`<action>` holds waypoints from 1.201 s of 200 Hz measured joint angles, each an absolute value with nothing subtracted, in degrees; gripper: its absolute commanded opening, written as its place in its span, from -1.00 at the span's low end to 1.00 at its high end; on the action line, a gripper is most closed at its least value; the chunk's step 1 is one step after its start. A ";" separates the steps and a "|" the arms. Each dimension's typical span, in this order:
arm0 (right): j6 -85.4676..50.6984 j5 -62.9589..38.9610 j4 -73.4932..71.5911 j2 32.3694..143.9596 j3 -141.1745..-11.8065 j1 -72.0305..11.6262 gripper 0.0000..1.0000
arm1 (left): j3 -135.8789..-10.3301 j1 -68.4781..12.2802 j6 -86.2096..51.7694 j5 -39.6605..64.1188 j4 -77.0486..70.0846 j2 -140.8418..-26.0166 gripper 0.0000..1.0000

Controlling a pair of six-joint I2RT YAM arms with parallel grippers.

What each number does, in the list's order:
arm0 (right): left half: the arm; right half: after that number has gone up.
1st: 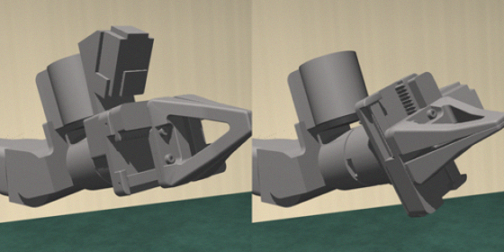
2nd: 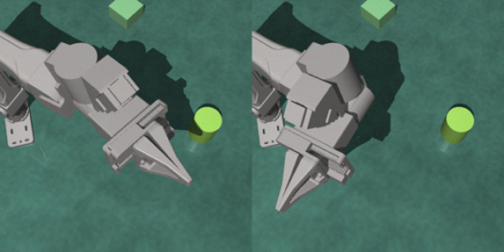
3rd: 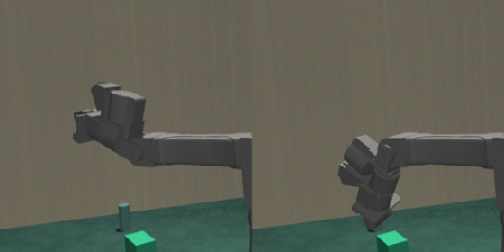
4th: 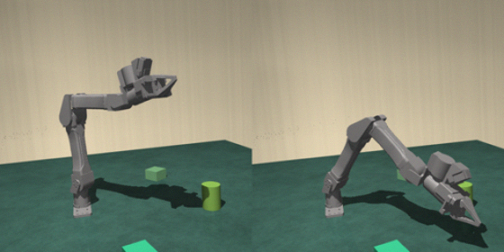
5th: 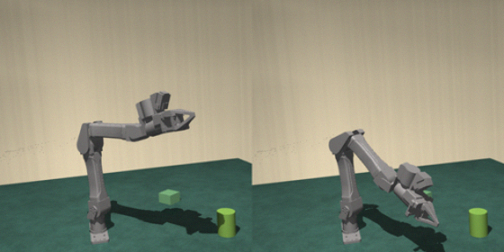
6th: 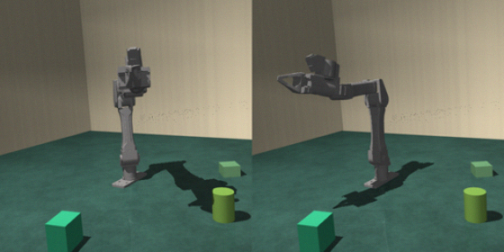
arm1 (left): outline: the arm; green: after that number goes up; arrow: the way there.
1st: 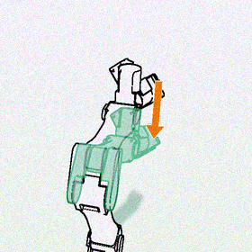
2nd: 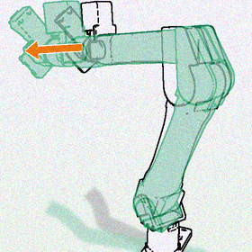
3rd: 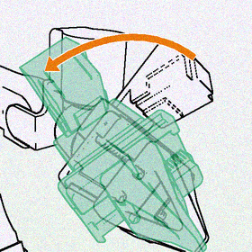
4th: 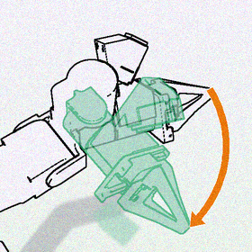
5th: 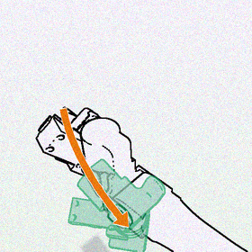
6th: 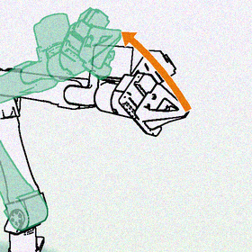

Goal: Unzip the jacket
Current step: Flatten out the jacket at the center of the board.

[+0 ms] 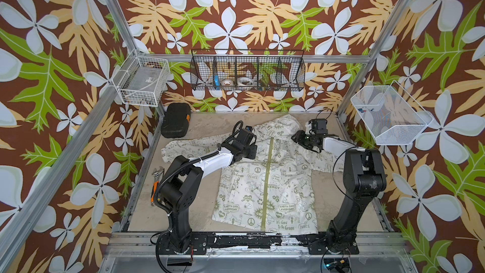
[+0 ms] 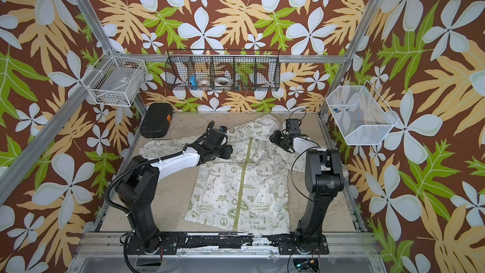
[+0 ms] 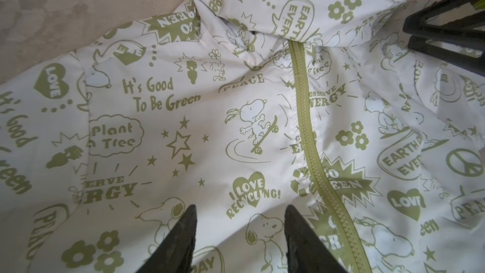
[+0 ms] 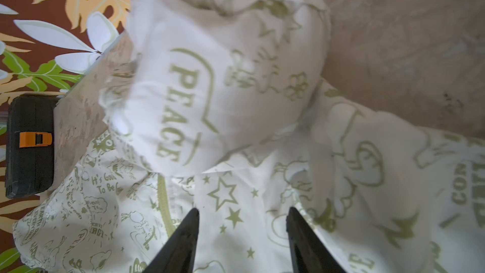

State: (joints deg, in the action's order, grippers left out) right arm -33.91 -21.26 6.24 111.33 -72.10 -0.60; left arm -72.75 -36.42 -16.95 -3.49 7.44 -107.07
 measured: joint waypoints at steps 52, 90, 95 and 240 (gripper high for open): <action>-33.89 -30.79 0.14 123.39 -83.24 -0.16 -0.23 | -71.77 -36.42 -19.31 -1.45 6.09 -110.69 -0.29; -36.01 -39.68 -3.40 134.21 -99.72 -0.60 -0.20 | -67.64 -36.42 -21.21 -1.21 4.10 -111.42 -0.42; -36.12 -41.04 -3.84 136.18 -103.00 -0.75 -0.16 | -67.13 -36.42 -21.39 -1.21 3.95 -111.42 -0.43; -29.34 -45.80 3.97 137.53 -116.84 -0.71 0.64 | -97.17 -36.05 -4.01 -6.20 2.11 -125.69 0.85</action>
